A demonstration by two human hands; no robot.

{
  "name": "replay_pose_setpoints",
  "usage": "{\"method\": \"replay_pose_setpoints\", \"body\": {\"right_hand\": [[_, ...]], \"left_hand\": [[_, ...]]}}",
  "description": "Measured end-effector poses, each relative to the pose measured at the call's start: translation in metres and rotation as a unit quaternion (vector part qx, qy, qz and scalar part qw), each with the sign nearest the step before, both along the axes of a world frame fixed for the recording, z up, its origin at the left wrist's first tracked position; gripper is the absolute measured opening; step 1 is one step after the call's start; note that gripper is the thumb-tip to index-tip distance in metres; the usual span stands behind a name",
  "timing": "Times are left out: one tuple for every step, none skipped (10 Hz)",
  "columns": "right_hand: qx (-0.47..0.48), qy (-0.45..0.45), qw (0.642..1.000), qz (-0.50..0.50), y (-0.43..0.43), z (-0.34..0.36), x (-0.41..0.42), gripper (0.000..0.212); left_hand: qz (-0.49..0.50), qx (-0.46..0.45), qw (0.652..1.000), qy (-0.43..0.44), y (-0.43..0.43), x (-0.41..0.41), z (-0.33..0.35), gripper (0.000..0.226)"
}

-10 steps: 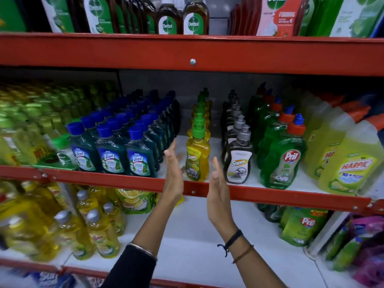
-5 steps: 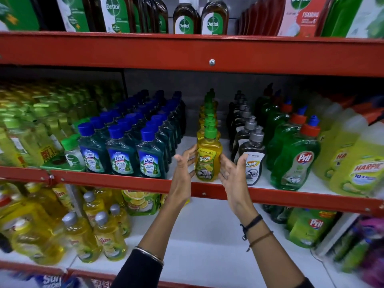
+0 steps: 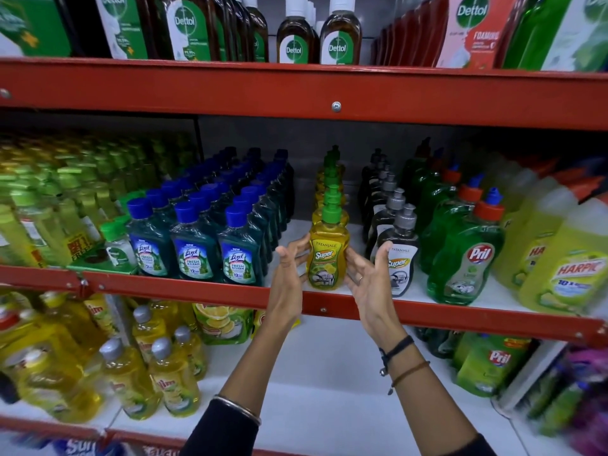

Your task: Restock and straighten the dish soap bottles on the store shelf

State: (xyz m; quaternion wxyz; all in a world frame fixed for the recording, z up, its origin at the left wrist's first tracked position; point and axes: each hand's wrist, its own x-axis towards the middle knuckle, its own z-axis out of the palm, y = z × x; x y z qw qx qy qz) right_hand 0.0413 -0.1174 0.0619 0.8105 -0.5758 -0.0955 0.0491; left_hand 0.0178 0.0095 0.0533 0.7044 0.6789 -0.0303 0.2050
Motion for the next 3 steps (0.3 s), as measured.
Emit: {"method": "replay_pose_setpoints", "body": {"right_hand": [[-0.007,0.001,1.0,-0.008,0.0,-0.002,0.001,0.101],[-0.021,-0.009,1.0,-0.006,0.0,0.002,0.0,0.099],[0.004,-0.026,0.997,-0.071,-0.008,-0.006,-0.01,0.076]], "left_hand": [[-0.002,0.006,1.0,0.01,0.0,-0.001,0.003,0.115],[0.001,0.017,1.0,0.025,0.001,-0.003,0.006,0.106],[0.048,0.048,0.998,-0.01,-0.007,-0.014,0.007,0.085]]}}
